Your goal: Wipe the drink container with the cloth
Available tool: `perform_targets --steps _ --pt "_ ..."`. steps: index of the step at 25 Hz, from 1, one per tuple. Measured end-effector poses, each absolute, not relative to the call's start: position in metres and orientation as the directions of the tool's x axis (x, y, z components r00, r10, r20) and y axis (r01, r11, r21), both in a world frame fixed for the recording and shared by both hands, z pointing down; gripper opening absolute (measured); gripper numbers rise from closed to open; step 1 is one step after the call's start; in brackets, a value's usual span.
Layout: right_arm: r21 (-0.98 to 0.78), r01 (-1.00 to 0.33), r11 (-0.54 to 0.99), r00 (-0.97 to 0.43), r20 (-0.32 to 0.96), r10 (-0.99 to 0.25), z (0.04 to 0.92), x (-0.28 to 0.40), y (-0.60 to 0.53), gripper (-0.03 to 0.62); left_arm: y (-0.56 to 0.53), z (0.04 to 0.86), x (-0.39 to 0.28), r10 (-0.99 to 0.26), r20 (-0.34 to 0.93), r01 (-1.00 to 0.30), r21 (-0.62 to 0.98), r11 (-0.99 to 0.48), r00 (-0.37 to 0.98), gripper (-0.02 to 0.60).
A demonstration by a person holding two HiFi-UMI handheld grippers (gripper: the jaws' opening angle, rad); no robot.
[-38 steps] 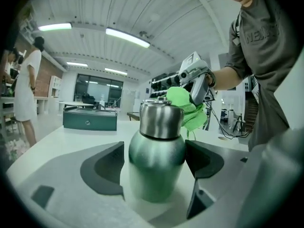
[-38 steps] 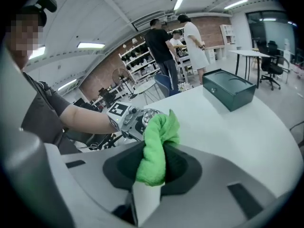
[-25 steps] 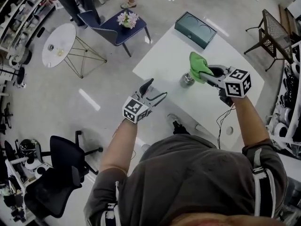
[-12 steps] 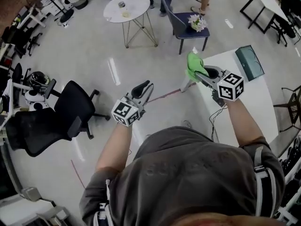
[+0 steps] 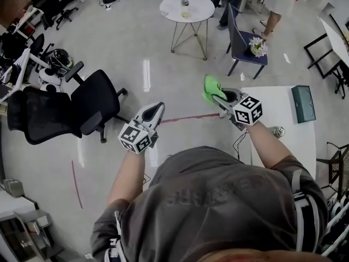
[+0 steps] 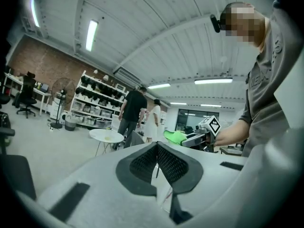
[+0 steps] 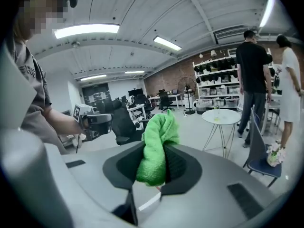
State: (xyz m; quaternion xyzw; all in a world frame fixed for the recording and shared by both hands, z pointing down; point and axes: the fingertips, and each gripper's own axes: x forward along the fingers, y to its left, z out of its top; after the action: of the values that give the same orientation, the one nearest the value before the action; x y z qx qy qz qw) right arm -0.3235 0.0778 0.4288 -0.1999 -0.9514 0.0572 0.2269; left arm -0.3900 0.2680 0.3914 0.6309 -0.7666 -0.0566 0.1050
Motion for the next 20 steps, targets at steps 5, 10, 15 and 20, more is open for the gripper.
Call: perform_targets --steps 5,10,15,20 --pt "-0.22 0.372 0.902 -0.814 0.389 0.431 0.437 -0.338 0.102 0.083 0.298 0.39 -0.396 -0.968 0.083 -0.932 0.26 0.251 -0.238 0.006" --pt "-0.252 0.363 0.897 -0.821 0.368 0.436 0.441 -0.338 0.107 0.083 0.305 0.394 -0.396 -0.963 0.088 -0.919 0.287 0.268 -0.253 0.006" --pt "-0.265 0.343 0.901 -0.829 0.365 0.423 0.445 -0.335 0.102 0.083 0.301 0.394 -0.392 -0.965 0.083 -0.917 0.3 0.263 -0.25 0.006" --pt "-0.255 0.34 0.905 -0.83 0.372 0.417 0.445 -0.333 0.101 0.083 0.301 0.393 -0.393 -0.966 0.079 -0.917 0.303 0.26 -0.248 0.006"
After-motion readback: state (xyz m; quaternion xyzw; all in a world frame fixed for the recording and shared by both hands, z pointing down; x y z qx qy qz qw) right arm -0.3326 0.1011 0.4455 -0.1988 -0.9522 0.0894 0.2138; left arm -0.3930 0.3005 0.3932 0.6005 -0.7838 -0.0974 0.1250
